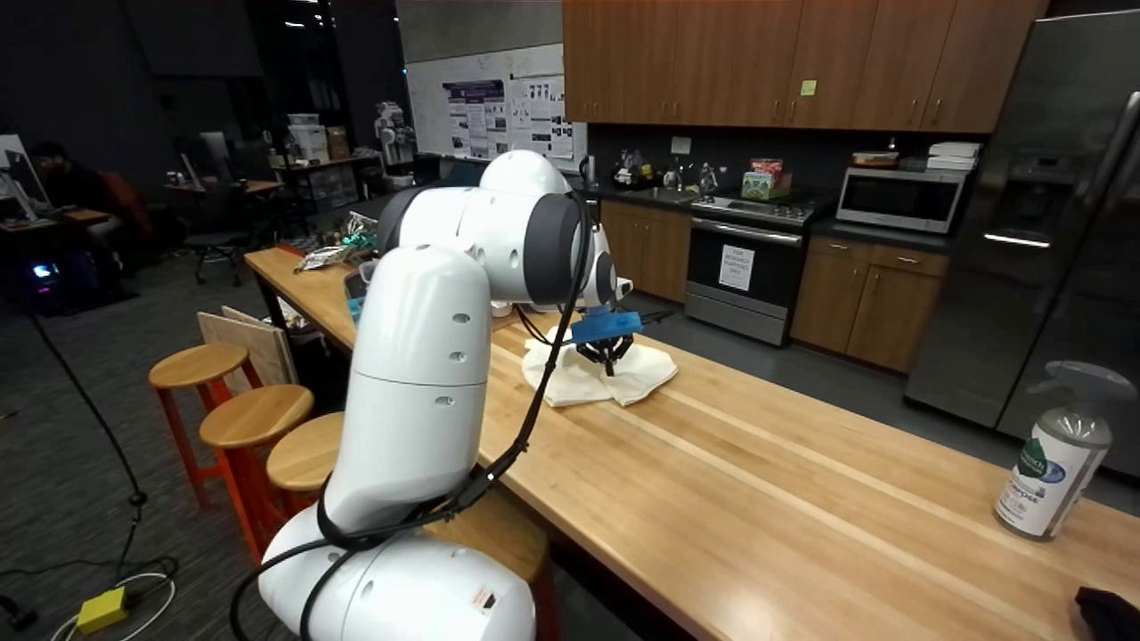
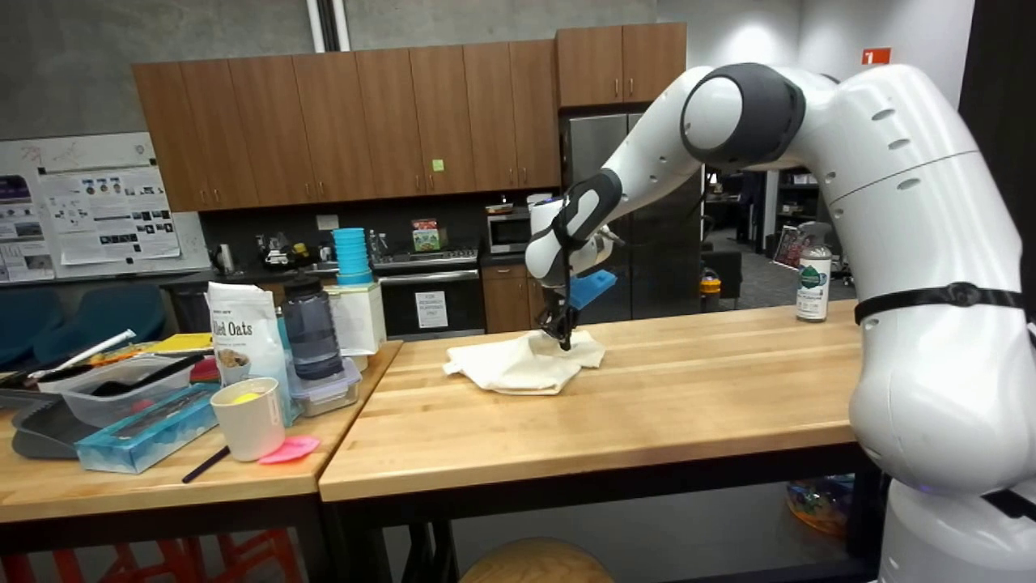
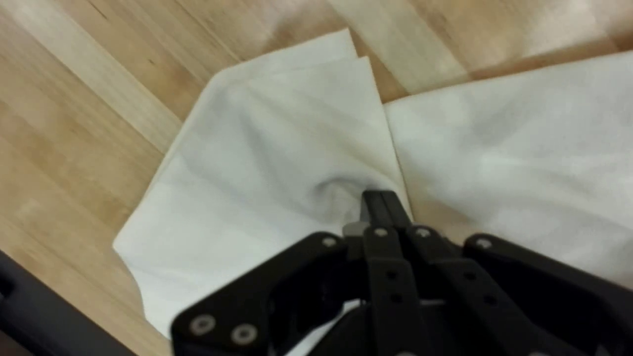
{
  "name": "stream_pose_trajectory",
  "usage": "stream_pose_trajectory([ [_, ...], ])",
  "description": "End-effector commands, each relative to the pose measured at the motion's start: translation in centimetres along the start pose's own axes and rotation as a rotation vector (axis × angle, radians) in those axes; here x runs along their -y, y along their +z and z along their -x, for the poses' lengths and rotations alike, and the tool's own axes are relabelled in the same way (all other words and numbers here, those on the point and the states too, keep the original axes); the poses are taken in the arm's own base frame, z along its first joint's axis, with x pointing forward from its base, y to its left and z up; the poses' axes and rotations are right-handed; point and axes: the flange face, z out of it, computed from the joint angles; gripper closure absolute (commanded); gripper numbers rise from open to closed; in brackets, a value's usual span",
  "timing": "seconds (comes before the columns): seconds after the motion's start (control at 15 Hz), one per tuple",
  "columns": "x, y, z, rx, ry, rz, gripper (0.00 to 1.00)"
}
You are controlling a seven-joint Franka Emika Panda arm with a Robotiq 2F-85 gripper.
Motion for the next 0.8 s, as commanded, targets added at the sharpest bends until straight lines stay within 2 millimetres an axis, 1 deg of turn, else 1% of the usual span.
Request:
stream_pose_trajectory([
  [0.0, 1.4, -1.5, 0.4, -0.014, -0.080, -0.010, 1.00],
  [0.13, 1.3, -1.5, 1.0, -0.007, -0.081, -0.018, 1.00],
  [0.4, -0.1, -0.9, 3.0, 0.035, -0.058, -0.012, 1.00],
  [0.73, -1.3, 2.0, 6.3, 0.165, -0.077, -0.032, 1.00],
])
